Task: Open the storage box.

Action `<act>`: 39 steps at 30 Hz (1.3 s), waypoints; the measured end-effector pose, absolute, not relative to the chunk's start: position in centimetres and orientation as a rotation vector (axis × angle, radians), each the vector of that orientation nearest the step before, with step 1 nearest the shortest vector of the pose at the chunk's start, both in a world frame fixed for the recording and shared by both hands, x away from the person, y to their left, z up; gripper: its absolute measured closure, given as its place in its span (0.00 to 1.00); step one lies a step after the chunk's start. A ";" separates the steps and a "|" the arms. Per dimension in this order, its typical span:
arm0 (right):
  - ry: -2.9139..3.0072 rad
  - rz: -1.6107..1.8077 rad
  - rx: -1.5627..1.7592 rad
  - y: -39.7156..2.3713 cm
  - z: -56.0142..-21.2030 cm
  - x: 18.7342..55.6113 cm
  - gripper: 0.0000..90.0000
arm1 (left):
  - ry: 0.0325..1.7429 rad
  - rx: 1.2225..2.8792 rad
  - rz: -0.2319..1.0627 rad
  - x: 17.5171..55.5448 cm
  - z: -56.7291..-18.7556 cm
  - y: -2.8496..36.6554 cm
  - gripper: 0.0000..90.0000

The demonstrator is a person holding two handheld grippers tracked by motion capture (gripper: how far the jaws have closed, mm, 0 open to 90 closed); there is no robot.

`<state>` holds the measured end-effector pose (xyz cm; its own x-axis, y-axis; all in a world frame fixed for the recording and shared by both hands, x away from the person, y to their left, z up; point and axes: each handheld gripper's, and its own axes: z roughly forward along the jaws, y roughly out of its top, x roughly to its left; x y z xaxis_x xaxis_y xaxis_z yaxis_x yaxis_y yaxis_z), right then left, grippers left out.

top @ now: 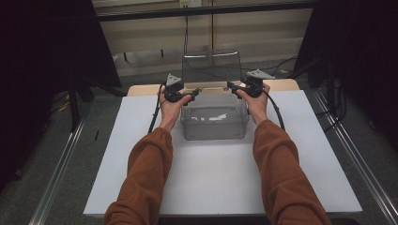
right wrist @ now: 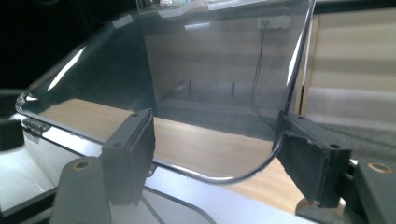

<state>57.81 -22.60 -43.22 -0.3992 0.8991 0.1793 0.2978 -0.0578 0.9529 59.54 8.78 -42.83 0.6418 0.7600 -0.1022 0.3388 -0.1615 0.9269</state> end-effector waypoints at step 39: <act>1.679 1.451 1.286 -22.2 -42.9 57.4 0.24 | 0.896 1.793 0.364 58.9 -42.9 8.8 0.31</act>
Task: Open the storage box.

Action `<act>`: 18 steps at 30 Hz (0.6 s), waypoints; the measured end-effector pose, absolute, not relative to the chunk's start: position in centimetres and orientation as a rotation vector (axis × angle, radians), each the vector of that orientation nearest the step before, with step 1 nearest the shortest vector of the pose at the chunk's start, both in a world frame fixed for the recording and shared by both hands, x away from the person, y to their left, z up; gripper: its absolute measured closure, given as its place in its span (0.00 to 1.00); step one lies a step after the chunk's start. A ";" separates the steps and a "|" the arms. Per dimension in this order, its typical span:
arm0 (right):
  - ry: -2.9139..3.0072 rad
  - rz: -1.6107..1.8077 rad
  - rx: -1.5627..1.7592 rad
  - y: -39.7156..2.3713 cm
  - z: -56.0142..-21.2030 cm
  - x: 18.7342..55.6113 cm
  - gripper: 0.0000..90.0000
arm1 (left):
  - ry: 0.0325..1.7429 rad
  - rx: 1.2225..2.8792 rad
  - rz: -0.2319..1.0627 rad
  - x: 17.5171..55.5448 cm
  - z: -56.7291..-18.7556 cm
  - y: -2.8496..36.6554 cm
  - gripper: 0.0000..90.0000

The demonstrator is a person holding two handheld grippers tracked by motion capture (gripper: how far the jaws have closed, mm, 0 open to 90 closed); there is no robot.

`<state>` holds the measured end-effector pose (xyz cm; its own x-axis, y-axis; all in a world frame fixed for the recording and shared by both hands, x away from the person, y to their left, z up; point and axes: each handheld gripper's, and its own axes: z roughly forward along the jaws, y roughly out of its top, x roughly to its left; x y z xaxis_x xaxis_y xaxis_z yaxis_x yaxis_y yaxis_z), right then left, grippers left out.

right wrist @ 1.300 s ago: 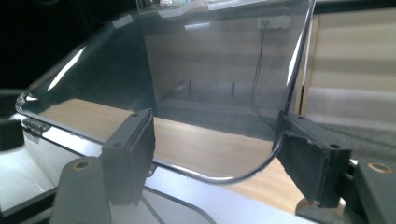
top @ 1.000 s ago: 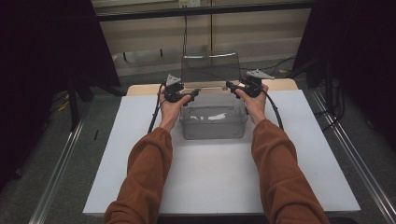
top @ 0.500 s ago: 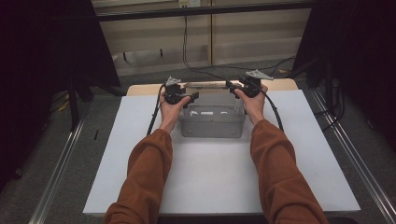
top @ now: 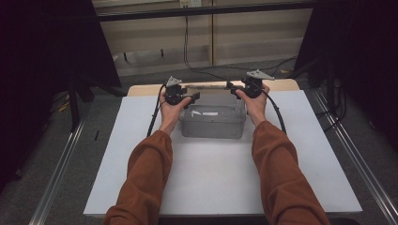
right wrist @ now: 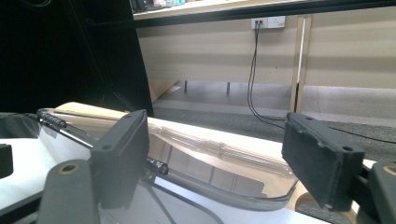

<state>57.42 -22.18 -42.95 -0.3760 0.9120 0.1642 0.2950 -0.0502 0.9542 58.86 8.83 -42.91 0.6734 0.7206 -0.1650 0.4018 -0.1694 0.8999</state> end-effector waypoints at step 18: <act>1.696 1.434 1.232 -22.7 -41.7 55.7 0.16 | 0.906 1.794 0.378 57.6 -42.9 9.3 0.26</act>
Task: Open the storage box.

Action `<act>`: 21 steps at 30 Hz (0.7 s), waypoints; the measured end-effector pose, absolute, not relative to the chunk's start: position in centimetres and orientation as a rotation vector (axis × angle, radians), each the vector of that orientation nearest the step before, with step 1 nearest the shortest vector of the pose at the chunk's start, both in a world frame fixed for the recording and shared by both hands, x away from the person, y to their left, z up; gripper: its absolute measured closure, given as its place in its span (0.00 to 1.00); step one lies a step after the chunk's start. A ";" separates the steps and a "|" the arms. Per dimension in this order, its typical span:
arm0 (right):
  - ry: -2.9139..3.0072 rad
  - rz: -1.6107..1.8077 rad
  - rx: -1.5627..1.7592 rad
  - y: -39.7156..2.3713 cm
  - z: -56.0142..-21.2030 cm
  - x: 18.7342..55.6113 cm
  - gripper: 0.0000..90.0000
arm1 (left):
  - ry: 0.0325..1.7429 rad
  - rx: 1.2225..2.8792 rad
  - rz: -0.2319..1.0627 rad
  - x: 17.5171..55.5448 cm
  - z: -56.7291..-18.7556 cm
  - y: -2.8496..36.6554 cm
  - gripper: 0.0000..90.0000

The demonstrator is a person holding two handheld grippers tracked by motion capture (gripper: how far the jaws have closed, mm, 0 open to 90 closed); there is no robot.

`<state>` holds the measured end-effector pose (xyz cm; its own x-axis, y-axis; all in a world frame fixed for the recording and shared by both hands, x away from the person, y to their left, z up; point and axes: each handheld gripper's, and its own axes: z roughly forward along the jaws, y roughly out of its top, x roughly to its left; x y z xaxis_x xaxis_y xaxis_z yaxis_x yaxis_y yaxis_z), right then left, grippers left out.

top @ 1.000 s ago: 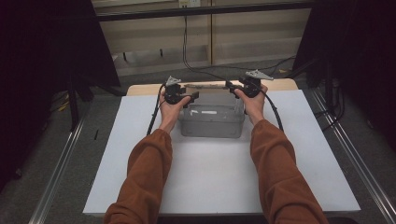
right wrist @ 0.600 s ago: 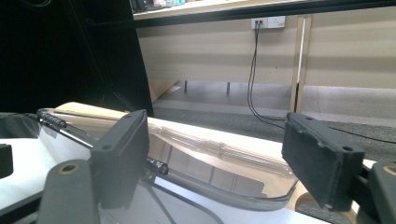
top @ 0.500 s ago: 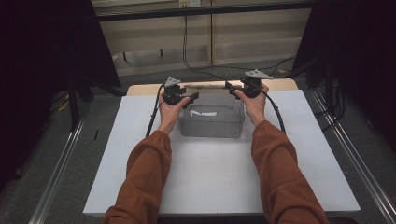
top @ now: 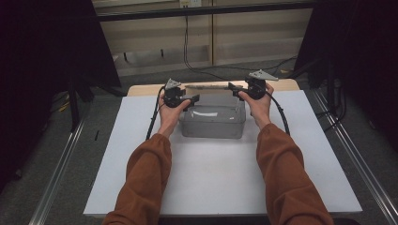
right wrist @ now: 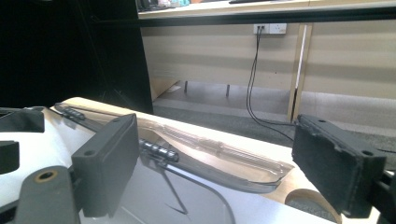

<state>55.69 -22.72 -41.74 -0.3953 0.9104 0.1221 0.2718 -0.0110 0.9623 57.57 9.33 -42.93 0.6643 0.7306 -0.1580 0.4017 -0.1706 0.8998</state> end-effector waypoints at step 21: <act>1.695 1.478 1.148 -22.7 -40.7 52.2 0.14 | 0.895 1.770 0.373 54.5 -42.4 10.1 0.19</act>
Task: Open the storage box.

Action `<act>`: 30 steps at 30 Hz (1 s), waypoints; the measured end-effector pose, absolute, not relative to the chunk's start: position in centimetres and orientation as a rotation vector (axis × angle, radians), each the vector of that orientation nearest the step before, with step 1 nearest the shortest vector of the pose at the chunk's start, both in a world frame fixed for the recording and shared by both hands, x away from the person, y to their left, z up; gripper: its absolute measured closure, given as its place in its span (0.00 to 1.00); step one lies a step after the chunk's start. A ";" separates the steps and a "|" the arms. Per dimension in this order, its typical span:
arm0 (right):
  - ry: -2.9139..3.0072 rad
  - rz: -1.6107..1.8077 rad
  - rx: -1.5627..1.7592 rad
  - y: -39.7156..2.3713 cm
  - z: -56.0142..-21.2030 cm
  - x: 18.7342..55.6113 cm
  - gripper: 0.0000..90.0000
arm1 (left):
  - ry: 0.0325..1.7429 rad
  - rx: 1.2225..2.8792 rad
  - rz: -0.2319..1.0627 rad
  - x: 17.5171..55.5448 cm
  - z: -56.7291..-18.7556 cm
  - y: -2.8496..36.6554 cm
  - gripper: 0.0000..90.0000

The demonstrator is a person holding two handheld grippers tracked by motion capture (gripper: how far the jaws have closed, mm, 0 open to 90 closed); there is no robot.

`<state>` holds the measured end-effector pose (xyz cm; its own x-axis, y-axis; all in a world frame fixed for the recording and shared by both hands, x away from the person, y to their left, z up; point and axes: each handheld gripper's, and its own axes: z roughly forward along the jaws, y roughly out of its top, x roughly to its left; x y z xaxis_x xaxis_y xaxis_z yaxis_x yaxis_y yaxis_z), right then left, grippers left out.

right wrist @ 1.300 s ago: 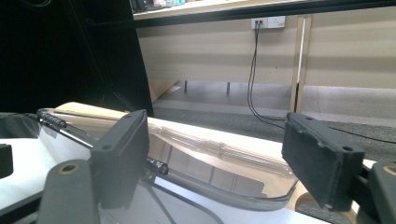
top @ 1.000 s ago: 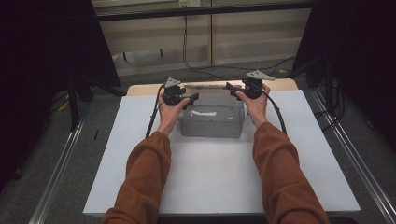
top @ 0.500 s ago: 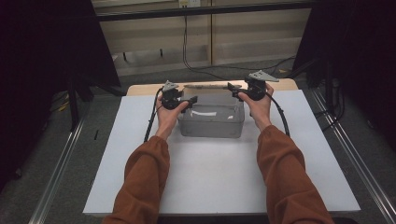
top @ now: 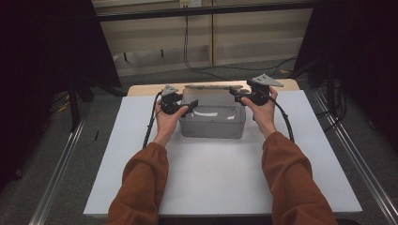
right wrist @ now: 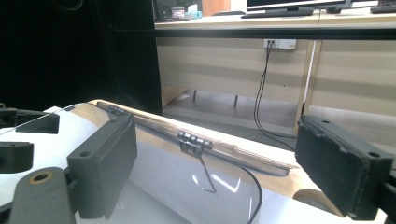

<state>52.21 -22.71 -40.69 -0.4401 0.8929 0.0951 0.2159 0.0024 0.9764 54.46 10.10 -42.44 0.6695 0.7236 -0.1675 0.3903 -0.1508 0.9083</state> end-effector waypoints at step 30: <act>1.677 1.529 1.053 -23.7 -40.2 47.6 0.14 | 0.849 1.681 0.382 52.3 -40.8 10.9 0.15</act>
